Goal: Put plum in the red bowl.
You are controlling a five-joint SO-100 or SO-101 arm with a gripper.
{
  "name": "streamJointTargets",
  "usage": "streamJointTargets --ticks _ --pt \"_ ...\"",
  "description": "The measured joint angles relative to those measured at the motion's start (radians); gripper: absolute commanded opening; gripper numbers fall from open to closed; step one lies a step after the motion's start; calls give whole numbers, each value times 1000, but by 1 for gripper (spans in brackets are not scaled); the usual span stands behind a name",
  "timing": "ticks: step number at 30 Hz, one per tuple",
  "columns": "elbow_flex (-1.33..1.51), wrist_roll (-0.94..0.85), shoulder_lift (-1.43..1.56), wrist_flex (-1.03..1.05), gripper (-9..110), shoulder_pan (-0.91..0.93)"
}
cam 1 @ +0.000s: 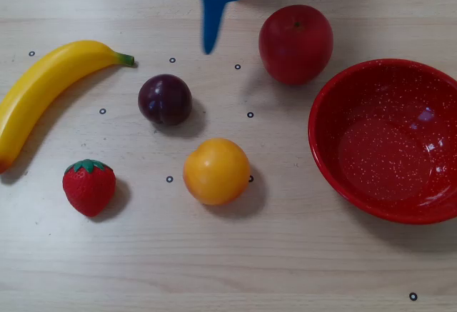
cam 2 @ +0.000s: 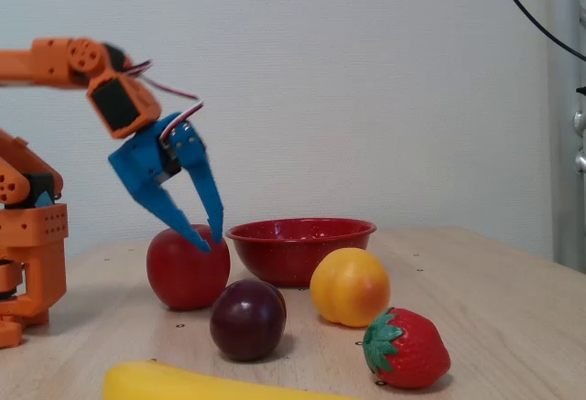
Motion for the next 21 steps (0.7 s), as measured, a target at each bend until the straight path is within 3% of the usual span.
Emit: streamJointTargets --ticks 7,18,21 --pt "-380 5 -301 229 7 -115" --pt "-612 115 -545 403 47 -175" --pt "-615 172 -584 408 51 -186"
